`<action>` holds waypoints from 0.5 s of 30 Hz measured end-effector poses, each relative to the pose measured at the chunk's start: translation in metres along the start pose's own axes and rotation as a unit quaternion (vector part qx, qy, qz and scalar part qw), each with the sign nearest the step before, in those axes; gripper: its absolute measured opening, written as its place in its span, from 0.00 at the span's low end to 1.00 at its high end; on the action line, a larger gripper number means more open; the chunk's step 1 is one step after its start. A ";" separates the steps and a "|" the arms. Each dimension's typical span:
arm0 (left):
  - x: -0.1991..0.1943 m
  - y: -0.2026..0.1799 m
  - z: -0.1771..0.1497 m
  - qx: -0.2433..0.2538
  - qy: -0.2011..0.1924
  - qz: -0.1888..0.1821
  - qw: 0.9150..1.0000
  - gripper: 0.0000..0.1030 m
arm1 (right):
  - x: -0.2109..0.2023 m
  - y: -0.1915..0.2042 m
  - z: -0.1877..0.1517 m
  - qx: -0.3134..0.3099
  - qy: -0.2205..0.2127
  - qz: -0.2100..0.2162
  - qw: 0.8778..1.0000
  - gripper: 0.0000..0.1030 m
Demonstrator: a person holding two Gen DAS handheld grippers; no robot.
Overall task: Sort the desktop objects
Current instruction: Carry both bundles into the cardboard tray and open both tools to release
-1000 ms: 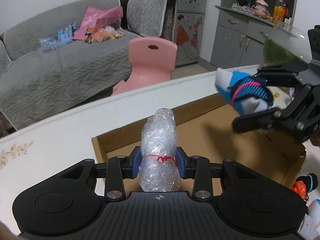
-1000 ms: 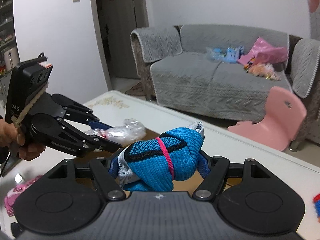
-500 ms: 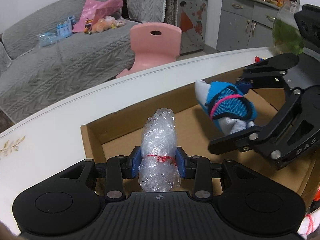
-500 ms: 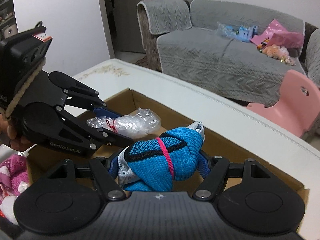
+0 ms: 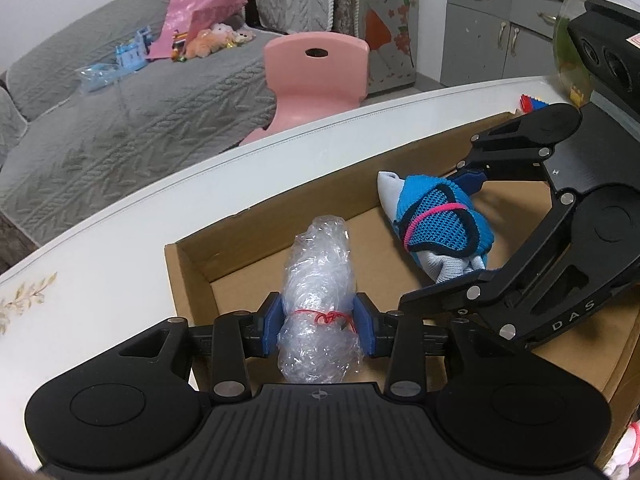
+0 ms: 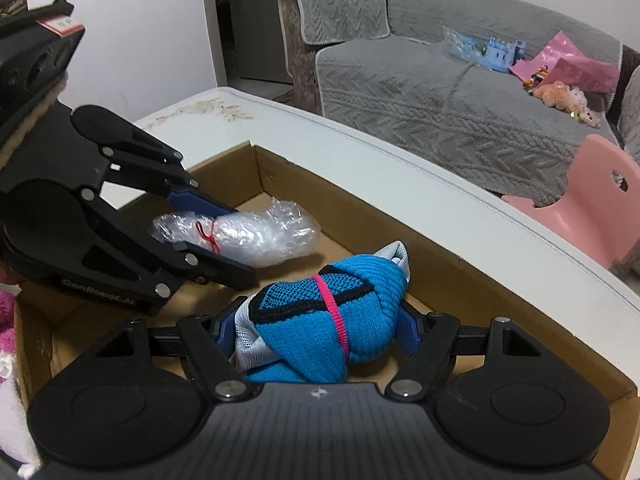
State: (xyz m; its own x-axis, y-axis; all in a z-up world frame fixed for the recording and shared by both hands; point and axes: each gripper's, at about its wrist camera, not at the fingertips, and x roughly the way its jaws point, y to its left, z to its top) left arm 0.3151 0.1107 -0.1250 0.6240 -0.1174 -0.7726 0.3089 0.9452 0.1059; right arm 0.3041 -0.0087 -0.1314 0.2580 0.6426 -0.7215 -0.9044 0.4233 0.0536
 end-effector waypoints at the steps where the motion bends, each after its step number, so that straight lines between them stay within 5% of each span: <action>1: -0.001 0.000 -0.001 0.000 0.000 -0.001 1.000 0.47 | 0.000 0.001 0.000 -0.002 0.001 -0.001 1.000 0.68; 8: -0.010 -0.006 -0.003 0.020 -0.011 0.032 0.999 0.85 | -0.002 0.006 0.002 -0.017 0.012 -0.013 1.000 0.77; 15: -0.030 -0.004 -0.006 0.007 -0.021 0.012 1.000 0.93 | -0.017 0.006 0.000 -0.013 0.009 -0.026 1.000 0.82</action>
State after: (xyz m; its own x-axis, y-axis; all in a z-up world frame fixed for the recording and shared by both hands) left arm 0.2909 0.1118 -0.1061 0.6617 -0.1071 -0.7421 0.3027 0.9437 0.1337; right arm 0.2941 -0.0175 -0.1189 0.2983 0.6089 -0.7350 -0.8986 0.4388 -0.0012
